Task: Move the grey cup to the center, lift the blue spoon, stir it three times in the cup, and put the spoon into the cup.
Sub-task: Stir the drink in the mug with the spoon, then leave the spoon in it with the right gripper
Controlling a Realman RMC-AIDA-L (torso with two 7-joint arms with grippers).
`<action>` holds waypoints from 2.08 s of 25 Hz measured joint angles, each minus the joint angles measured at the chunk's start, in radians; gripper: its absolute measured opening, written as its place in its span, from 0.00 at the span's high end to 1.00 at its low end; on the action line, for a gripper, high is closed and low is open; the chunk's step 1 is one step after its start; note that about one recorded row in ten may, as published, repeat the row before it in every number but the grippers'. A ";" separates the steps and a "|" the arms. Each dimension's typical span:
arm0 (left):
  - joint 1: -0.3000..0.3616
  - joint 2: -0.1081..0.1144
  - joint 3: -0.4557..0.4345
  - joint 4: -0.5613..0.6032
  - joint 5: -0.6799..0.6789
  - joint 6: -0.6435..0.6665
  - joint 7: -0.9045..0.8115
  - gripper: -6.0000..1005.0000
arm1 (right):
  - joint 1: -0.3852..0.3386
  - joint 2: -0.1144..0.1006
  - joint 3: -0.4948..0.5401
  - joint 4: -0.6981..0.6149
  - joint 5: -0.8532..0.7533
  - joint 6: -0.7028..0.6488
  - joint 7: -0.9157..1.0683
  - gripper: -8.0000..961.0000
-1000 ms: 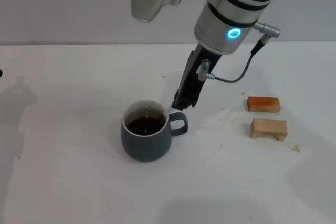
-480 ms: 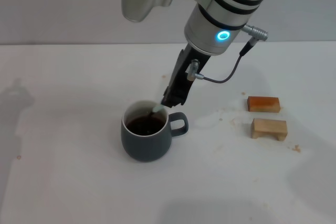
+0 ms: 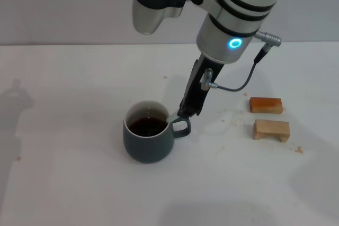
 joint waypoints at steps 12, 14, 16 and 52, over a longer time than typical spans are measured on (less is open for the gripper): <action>0.003 0.000 0.000 0.000 0.000 0.018 0.000 1.00 | 0.004 -0.001 -0.008 0.000 0.027 -0.084 0.025 0.87; 0.003 0.000 0.000 0.000 0.000 0.018 0.000 1.00 | 0.005 -0.001 -0.010 -0.002 -0.007 -0.093 0.033 0.87; 0.003 0.000 0.000 0.000 0.000 0.018 0.000 1.00 | 0.005 -0.001 -0.011 -0.006 -0.035 -0.094 0.037 0.87; 0.027 0.003 0.000 0.000 0.000 0.048 -0.015 1.00 | -0.103 -0.003 -0.133 0.162 -0.008 -0.213 0.053 0.85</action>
